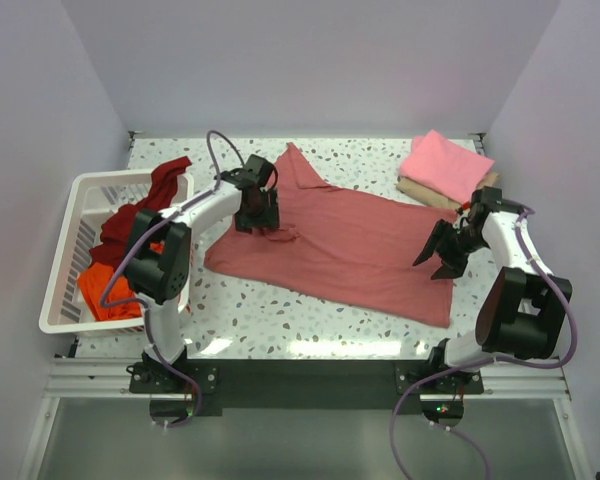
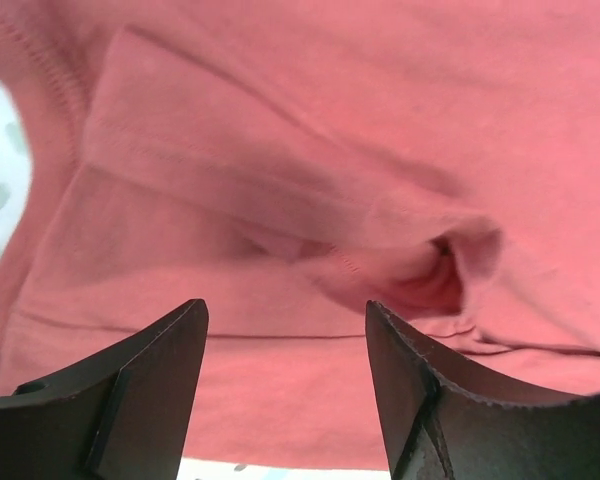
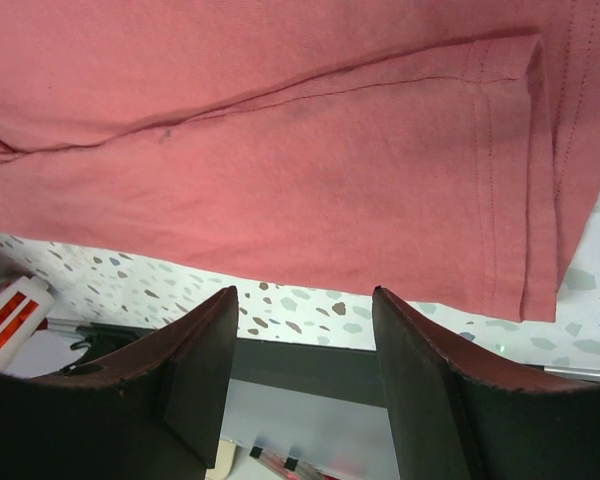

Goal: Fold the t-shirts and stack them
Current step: Fold the tshirt

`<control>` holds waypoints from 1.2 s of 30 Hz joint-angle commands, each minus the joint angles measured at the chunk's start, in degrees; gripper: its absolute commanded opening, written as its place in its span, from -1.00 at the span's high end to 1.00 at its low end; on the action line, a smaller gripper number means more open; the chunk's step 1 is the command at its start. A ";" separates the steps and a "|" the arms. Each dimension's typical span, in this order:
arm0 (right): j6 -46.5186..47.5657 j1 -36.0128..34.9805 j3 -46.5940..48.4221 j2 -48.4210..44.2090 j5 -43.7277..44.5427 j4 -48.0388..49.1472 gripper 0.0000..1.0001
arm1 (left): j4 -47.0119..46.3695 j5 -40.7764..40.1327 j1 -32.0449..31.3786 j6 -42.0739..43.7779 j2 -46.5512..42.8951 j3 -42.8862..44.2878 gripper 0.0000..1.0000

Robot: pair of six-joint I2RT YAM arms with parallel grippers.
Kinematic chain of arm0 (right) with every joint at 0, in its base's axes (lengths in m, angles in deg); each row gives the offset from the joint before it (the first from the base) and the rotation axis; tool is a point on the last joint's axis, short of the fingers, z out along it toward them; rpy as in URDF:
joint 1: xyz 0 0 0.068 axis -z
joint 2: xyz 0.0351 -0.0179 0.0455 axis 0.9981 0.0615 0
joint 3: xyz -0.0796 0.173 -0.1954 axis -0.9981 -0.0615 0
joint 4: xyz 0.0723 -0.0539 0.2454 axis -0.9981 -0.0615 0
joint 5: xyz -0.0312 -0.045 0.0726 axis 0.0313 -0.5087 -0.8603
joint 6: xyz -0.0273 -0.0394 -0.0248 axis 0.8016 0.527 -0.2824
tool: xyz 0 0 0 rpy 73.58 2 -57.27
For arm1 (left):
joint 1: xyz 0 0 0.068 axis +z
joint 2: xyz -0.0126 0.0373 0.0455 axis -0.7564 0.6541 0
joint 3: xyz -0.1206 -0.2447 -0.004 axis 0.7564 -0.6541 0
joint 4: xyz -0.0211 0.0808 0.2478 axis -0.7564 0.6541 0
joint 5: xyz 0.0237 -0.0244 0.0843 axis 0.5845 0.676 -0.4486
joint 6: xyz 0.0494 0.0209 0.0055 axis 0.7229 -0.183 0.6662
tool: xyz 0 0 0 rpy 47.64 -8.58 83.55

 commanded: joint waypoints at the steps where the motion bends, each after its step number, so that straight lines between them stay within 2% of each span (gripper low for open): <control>1: 1.01 -0.02 -0.22 -1.16 -1.33 -0.03 -0.20 | -5.25 2.73 -0.41 -0.51 1.27 1.68 -0.37; 12: 0.49 -0.11 -0.92 -2.13 -1.15 -0.30 -0.20 | -4.11 2.47 -0.32 0.02 5.67 5.20 -0.28; 24: 0.31 -0.11 -0.83 -1.69 -1.15 -0.12 -0.20 | -7.88 2.12 -0.23 -1.65 8.13 8.45 -0.21; 36: 0.58 -0.11 -0.92 -0.99 -1.06 -0.21 -0.20 | -8.32 3.61 -0.23 -0.69 14.99 20.49 -0.15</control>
